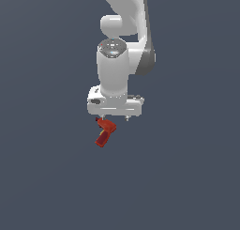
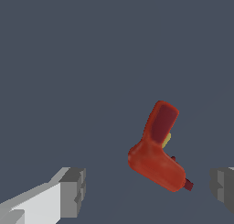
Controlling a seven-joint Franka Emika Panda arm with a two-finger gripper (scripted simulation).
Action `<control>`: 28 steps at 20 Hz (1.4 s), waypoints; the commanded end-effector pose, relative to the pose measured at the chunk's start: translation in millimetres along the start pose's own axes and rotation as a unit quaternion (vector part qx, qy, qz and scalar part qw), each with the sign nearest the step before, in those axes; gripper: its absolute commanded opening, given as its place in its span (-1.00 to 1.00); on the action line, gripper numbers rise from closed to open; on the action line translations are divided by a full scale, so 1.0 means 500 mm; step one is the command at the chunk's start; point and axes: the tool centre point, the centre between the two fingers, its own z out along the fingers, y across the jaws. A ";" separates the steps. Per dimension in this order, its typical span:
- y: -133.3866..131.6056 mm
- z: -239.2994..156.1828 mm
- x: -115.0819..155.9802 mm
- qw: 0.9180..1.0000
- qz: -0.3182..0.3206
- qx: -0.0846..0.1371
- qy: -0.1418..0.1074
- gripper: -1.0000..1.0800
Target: Pick up the object and move it to a goal position.
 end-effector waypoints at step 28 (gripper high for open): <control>0.058 0.097 0.027 0.993 0.110 -0.045 -0.010 1.00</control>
